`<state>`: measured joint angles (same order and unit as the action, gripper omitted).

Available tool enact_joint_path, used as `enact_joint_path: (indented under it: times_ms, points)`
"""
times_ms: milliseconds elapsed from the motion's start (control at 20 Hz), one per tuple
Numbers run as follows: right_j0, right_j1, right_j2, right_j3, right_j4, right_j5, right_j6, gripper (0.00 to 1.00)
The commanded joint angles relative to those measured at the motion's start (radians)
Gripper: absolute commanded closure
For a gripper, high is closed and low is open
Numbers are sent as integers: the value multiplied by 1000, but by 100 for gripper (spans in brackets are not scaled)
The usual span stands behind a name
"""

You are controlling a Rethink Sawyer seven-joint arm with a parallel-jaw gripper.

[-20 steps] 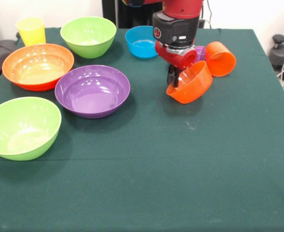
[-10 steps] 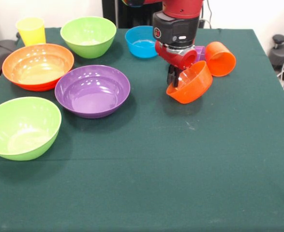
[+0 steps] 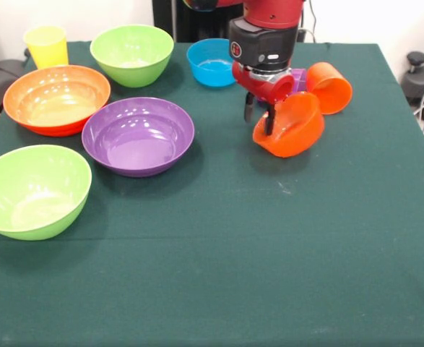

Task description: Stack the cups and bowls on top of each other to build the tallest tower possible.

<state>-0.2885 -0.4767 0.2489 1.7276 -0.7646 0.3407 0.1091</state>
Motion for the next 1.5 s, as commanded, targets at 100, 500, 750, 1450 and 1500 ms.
enact_joint_path:
  times_ms: [100, 500, 750, 1450, 1500]
  points:
    - [47, 41, -5, 29, -56, 39, 147, 0]
    - [92, 15, -18, 62, -46, 14, 179, 0]
    - [127, -2, -24, 77, -28, 13, 199, 0]
    - [141, -221, 29, 183, 69, 116, 147, 0]
    - [130, -258, 44, 202, 86, 133, 131, 0]
